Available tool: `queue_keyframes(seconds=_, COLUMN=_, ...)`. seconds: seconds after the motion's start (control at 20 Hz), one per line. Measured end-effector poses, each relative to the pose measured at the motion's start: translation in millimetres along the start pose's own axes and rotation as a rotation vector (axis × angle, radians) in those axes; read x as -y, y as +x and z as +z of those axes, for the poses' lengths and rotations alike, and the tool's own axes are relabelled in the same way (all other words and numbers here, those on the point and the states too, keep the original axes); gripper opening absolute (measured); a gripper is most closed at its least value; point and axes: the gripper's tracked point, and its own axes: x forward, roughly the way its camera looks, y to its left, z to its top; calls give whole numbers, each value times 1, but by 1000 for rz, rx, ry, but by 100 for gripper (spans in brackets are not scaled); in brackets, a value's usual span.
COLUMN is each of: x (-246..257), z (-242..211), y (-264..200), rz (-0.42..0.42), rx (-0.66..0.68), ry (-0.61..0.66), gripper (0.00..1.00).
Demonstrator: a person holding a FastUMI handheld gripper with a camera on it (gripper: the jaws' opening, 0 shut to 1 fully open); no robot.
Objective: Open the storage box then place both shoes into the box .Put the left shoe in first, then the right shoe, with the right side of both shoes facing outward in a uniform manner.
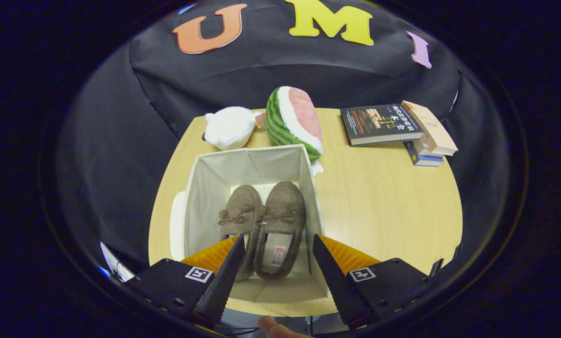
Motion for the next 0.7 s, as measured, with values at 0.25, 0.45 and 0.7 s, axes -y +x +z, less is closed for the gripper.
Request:
queue_keyframes(seconds=0.25, x=31, z=38, y=-80, rz=-2, rx=221, ry=-15, gripper=95)
queue_keyframes(seconds=0.45, x=82, z=58, y=-157, rz=-94, rx=477, ry=-23, gripper=94)
queue_keyframes(seconds=0.7, x=141, z=56, y=-257, rz=-190, rx=769, ry=-35, gripper=95)
